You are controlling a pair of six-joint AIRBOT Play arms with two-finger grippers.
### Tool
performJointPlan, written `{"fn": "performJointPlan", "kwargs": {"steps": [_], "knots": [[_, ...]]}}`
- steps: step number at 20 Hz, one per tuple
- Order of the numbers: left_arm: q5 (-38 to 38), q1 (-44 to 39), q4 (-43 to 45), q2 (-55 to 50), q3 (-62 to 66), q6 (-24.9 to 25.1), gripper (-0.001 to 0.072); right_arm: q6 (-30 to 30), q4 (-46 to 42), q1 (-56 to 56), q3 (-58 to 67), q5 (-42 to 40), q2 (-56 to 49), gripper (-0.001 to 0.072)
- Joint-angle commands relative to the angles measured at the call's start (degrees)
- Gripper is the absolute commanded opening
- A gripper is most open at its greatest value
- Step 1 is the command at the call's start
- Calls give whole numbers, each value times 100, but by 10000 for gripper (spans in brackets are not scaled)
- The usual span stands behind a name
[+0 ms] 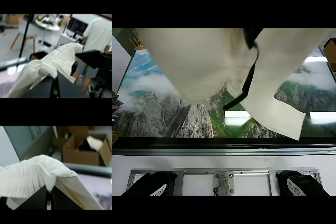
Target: Fold the clothes and pants, and hang the long-sleeved shirts on hangers.
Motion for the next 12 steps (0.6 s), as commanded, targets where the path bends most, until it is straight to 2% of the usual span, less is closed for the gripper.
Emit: {"fn": "performJointPlan", "kwargs": {"steps": [1,3,5,7,9,12], "knots": [[658,-898,13,-481,1582,297,15,114,640,-4,793,-994,337,13],[1473,-1377,11,-378,1370,599,15,114,776,-4,793,-1305,516,13],[2492,-1744,13,79,476,938,15,116,782,-7,793,-1419,627,13],[3134,-1908,17,485,-262,1246,15,144,785,-7,793,-1353,654,13],[3228,-1910,225,664,-579,1346,15,184,782,-7,785,-1209,570,13],[3064,-1891,1408,527,-625,1080,15,264,883,-7,643,-885,249,13]]}}
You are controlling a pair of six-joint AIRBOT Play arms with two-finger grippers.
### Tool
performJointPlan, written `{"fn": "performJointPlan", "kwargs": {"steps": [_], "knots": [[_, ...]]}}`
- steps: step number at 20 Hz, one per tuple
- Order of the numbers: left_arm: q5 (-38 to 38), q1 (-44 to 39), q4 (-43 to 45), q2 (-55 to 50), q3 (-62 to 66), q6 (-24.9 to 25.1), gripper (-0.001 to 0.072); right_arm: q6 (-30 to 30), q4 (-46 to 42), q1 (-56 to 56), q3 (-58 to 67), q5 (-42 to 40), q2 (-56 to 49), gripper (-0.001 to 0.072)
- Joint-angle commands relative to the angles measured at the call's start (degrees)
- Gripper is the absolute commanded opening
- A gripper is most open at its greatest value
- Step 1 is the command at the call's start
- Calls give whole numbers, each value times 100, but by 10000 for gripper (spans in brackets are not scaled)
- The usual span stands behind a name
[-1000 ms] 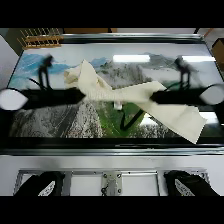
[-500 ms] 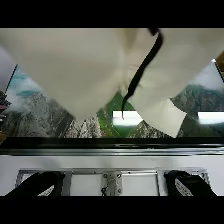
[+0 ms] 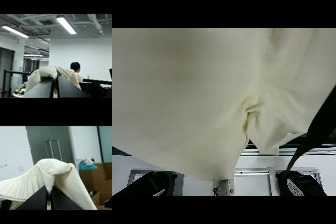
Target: Fold the clothes and pants, and hang the long-sleeved shirts on hangers.
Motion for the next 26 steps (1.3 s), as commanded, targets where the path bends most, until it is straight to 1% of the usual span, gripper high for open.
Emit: {"fn": "performJointPlan", "kwargs": {"steps": [1,3,5,6,8,10,11,12,13,14,15,17,20,21,22,23,24,25,26], "knots": [[-31,59,1340,-114,-118,-358,15,85,105,-2,-238,278,-326,13],[-789,673,2000,-579,245,-1113,15,83,101,-2,-680,282,-662,13],[-1478,1628,2103,-1139,507,-1547,15,76,74,9,-970,282,-1174,13],[-1641,2135,2070,-1440,505,-1751,16,59,28,63,-990,256,-1523,13],[-1460,2933,1707,-2033,240,-1873,16,15,-160,232,-988,-146,-2361,13],[-1049,3464,1204,-2771,-37,-1858,16,20,-240,413,-988,-1064,-3303,13],[-780,3630,1097,-3213,-103,-1860,17,15,-249,470,-984,-1753,-3790,15],[-623,3744,1102,-3628,-79,-1860,183,17,-83,490,-960,-2350,-4216,45],[-625,3882,1060,-4074,61,-1956,509,17,151,479,-892,-2828,-4603,297],[-739,4004,822,-4433,258,-2100,699,11,417,435,-793,-3075,-4935,640],[-957,4140,546,-4734,483,-2138,693,4,518,358,-713,-3047,-5139,710],[-1429,4385,380,-4979,713,-2138,692,-4,553,136,-721,-2671,-5160,710],[-2275,4817,404,-4723,409,-2129,692,-31,538,-444,-723,-1486,-4789,709],[-2675,4994,409,-4577,234,-2122,692,-363,509,-662,-726,-960,-4614,709],[-3108,5180,409,-4430,13,-2079,692,-844,382,-831,-739,-409,-4422,707],[-3582,5366,409,-4258,-295,-1930,691,-1174,116,-955,-824,186,-4175,690],[-3950,5501,409,-4076,-671,-1720,691,-1276,-306,-1027,-988,721,-3919,673],[-4190,5595,411,-3849,-1193,-1497,691,-1294,-885,-1062,-1268,1246,-3628,672],[-4325,5648,413,-3580,-1843,-1384,691,-1294,-1456,-1095,-1703,1694,-3300,673]]}}
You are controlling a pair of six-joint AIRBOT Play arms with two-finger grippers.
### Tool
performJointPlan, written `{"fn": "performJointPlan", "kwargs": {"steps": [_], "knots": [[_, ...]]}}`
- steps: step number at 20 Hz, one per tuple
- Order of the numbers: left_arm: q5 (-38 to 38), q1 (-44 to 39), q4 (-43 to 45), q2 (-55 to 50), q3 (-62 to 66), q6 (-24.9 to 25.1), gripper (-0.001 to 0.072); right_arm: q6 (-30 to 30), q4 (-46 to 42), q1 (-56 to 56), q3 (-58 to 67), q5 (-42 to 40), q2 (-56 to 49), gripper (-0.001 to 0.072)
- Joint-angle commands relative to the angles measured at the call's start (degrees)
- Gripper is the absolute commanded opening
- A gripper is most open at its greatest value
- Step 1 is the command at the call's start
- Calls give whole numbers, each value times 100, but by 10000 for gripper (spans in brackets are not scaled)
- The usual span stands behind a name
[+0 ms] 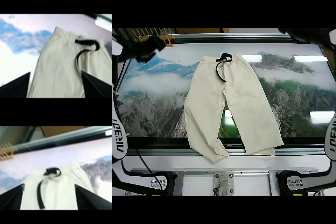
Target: Fold the clothes and pants, and hang the long-sleeved shirts on hangers.
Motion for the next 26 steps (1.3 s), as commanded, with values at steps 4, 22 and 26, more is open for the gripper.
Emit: {"fn": "performJointPlan", "kwargs": {"steps": [4,22,26], "knots": [[-1130,337,-39,1403,-3860,621,692,-398,-1937,-654,-3357,2238,2055,673],[-553,-1633,-249,1613,-6756,739,305,-400,-1016,-2562,-8179,1464,2905,673],[-494,-1773,-249,2124,-6756,741,16,-404,-852,-2396,-8373,1357,2651,673]]}}
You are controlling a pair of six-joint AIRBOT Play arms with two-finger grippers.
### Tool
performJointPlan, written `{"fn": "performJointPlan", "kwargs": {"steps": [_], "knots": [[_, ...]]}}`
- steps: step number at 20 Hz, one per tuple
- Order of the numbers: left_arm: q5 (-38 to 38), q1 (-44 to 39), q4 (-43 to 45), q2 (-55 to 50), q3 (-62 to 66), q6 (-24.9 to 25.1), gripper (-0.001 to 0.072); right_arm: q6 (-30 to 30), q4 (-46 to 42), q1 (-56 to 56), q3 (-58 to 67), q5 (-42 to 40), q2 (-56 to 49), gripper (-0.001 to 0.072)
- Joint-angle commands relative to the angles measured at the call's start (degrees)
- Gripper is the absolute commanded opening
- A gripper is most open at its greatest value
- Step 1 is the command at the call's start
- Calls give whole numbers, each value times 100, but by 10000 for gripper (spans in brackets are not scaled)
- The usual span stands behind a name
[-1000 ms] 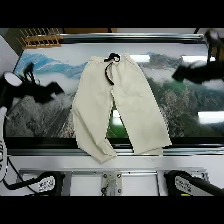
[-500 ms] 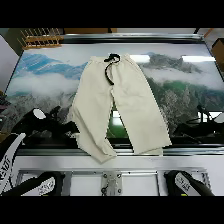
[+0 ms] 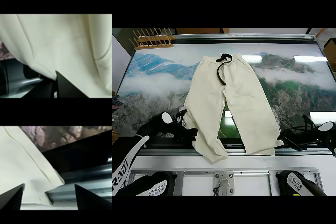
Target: Fold the clothes and pants, and hang the long-sleeved shirts on hangers.
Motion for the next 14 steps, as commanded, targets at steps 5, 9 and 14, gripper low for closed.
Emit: {"fn": "performJointPlan", "kwargs": {"steps": [5,9,14], "knots": [[-691,-144,-33,1104,-4,-13,16,-2,190,848,-131,-380,-315,398],[-1469,-551,-212,1727,-2,-122,16,4,168,992,634,-271,-310,14],[-719,-2326,-2964,2179,0,-229,15,774,-588,992,3681,-190,-474,14]]}}
